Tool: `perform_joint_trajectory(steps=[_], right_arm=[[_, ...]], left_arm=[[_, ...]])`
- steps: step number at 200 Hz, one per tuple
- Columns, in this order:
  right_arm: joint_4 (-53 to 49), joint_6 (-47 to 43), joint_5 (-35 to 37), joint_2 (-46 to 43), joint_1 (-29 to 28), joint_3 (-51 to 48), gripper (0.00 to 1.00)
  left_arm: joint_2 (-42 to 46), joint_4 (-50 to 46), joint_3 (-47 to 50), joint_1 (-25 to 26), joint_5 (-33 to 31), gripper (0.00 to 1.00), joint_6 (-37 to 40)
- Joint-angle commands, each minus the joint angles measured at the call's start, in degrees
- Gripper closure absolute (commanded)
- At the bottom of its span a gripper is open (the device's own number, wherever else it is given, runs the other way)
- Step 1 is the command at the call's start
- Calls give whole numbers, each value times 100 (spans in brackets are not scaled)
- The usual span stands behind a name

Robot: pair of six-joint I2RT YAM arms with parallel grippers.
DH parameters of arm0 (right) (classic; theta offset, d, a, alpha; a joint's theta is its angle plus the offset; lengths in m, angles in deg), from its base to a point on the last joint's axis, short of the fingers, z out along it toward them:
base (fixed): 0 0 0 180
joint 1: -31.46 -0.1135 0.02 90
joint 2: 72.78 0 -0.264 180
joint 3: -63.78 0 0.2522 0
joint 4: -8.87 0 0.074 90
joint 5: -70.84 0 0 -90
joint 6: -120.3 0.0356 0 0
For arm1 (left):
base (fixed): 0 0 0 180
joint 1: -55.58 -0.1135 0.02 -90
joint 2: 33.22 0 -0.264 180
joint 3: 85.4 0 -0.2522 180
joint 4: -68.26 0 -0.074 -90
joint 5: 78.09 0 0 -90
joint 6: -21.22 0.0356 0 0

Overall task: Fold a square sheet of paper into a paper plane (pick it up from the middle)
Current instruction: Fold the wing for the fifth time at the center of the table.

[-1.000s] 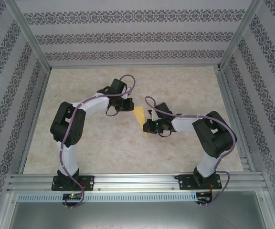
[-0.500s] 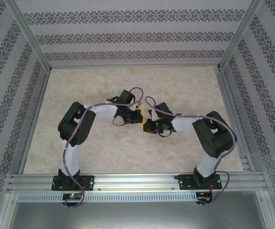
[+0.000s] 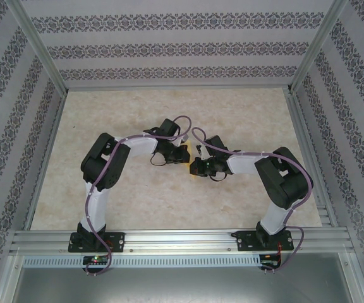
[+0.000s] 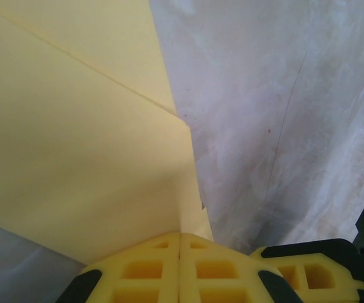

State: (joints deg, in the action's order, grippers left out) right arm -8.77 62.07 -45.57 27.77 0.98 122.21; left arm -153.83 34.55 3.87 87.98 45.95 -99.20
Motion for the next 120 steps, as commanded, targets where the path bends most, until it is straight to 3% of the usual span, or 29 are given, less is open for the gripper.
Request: perform_joint_trajectory(steps=[1,56,120], right_arm=[[-1491,-91,751,516,46,-536,100],[-1380,-6,640,422,95,-592,100],[-1326,33,590,395,117,-590,100]], left_arm=[[-313,71,-192,-442,-634,93,377],[-623,50,-657,-1014,-577,92,431],[-994,-119,-1178,-1347,-721,92,511]])
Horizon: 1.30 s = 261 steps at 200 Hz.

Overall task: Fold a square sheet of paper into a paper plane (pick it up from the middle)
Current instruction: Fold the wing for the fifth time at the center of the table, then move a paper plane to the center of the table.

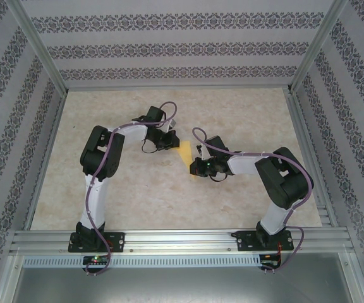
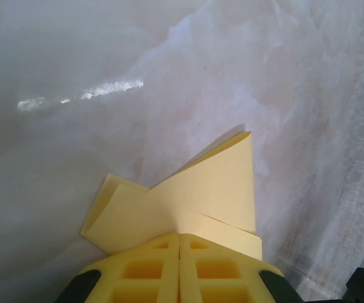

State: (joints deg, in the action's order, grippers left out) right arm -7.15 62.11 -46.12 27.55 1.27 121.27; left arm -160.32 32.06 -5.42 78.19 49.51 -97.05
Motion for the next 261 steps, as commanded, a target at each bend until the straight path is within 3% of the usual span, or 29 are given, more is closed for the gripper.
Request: perform_joint_trajectory(steps=[1,100,120,147,186,218,246,261], right_arm=[[-1488,32,638,417,86,-497,100],[-1205,208,376,30,19,-156,100],[-1009,365,304,-391,-21,80,93],[-942,488,516,-1060,-8,474,73],[-1081,369,1541,-2006,257,497,40],[-1266,-109,2356,-2543,806,306,24],[-1147,-329,2429,-2606,1371,68,12],[-841,-307,2480,-2632,1587,-220,3]], left_arm=[[-347,123,-254,-369,-1083,92,296],[-95,-173,-649,-684,-1212,87,495],[173,-300,-660,-683,-1290,83,420],[705,-643,-486,-638,-1677,73,213],[1371,-1496,-331,-322,-2584,58,70],[1635,-2060,-344,164,-3355,47,-19],[1632,-2529,-521,798,-3962,37,-185],[1540,-2677,-640,1145,-4168,26,-147]])
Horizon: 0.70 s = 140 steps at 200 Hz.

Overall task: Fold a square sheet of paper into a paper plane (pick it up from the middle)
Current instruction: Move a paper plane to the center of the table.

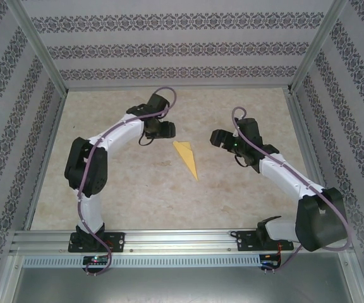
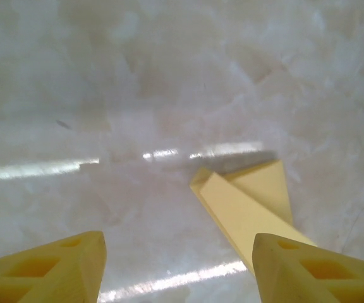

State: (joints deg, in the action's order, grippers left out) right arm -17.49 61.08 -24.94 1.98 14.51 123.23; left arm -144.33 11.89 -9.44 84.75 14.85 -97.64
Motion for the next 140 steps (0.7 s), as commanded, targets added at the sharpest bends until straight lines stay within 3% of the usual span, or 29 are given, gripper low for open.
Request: perform_joint_trajectory(steps=[1,34,70,105,140], right_arm=[[208,-200,365,-75,271,-436,2],[724,-157,355,-146,617,-923,2],[769,-8,205,-98,752,-1014,2],[706,7,209,-45,756,-1001,2],[699,10,235,-54,765,-1010,2]], left_arm=[[-73,-674,-254,517,-717,26,-77],[-565,-1338,-981,1179,-1476,13,-5],[-1507,-2136,-2114,1707,-1885,11,-165],[-2273,-2677,-2990,1882,-1955,21,-392],[-2382,-2845,-3072,1913,-2166,30,-474]])
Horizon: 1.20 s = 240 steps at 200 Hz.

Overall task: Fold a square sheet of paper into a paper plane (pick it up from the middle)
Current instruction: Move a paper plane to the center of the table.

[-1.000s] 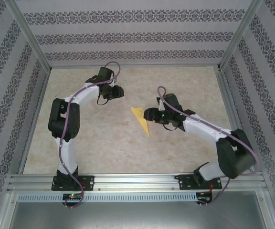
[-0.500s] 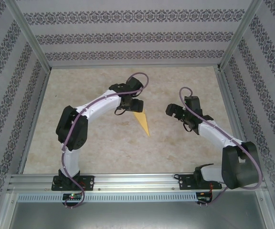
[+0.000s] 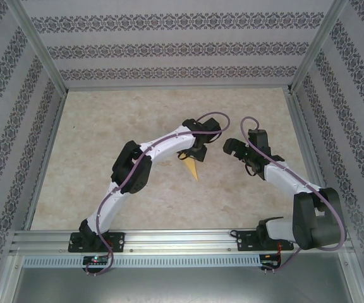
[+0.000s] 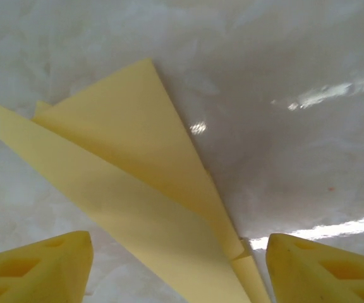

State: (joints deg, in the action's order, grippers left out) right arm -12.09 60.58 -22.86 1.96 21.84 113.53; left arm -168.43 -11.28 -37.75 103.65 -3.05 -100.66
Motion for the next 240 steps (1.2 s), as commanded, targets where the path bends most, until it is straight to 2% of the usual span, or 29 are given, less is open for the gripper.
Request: perform_joint_trajectory(steps=[1,47,70,116,169,203,240], right_arm=[[158,59,28,-49,32,-39,2],[131,82,-25,91,30,18,2],[92,78,-51,135,36,48,2],[62,83,-23,111,38,44,2],[64,83,-18,108,38,40,2],[61,83,-16,118,42,49,2],[95,118,-25,133,41,31,2]], left_arm=[[30,-535,-243,20,-385,31,-175],[227,-598,-30,32,-638,39,-351],[375,-487,148,27,-645,48,-434],[401,-278,364,0,-443,72,-595],[495,-48,598,-26,-306,74,-774],[623,-15,647,-35,-447,85,-831],[1090,135,907,-87,-543,90,-811]])
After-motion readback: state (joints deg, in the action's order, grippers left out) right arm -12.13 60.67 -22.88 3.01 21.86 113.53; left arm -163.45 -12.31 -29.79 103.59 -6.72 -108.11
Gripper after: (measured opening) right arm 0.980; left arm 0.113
